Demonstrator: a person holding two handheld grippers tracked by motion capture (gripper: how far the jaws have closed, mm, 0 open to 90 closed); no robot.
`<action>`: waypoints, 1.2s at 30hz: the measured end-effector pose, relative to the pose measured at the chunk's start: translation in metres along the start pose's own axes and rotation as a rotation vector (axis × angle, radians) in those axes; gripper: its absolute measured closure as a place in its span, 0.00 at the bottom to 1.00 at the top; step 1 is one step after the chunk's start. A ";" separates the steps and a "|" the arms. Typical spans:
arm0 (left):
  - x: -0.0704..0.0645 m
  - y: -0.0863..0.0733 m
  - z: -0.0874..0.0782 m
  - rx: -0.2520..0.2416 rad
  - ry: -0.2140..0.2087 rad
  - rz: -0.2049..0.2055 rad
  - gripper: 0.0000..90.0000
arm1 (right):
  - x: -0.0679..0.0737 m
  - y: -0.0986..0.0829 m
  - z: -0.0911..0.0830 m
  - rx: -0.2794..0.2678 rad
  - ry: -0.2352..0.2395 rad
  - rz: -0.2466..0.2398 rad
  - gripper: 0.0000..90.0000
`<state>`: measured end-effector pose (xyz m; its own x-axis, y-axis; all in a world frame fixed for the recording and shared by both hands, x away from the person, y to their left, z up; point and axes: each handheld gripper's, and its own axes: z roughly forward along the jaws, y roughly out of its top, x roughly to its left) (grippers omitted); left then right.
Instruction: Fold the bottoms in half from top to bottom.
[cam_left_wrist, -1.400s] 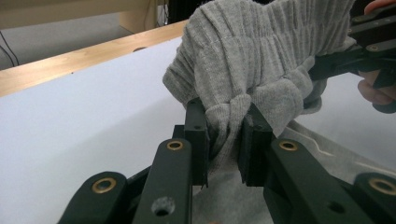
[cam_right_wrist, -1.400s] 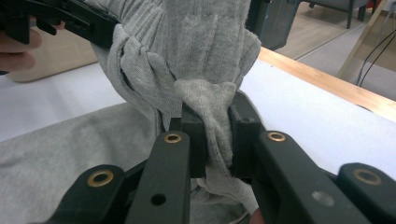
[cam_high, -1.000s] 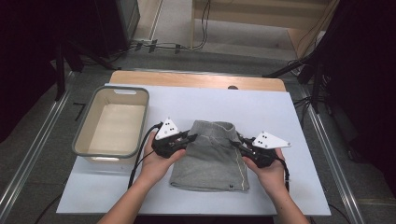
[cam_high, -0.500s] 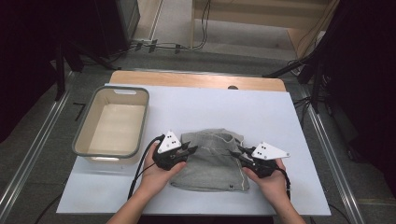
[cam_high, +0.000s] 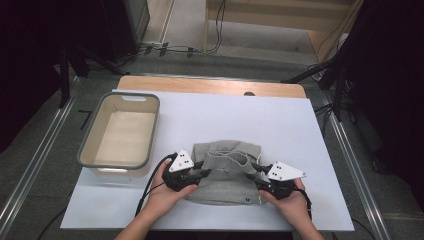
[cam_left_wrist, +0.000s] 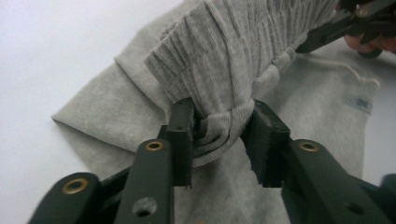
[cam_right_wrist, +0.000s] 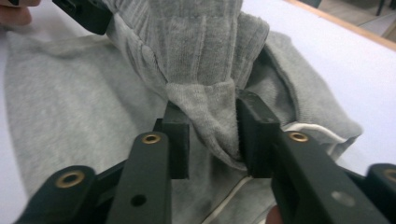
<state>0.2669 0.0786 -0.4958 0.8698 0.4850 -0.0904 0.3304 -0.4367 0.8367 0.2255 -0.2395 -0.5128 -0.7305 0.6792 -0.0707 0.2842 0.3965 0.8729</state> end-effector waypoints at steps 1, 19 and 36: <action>-0.001 0.000 -0.001 0.000 -0.008 0.003 0.67 | 0.001 -0.001 0.000 0.006 0.007 0.003 0.67; -0.003 0.023 -0.027 -0.099 -0.106 -0.054 0.37 | 0.004 0.015 -0.041 -0.033 0.100 0.083 0.38; -0.031 -0.008 -0.003 0.119 -0.177 0.063 0.80 | 0.029 0.021 -0.003 0.065 0.153 0.196 0.59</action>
<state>0.2363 0.0698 -0.4983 0.9374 0.3180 -0.1422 0.3054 -0.5536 0.7748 0.2086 -0.2136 -0.4949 -0.7417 0.6477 0.1746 0.4653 0.3092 0.8294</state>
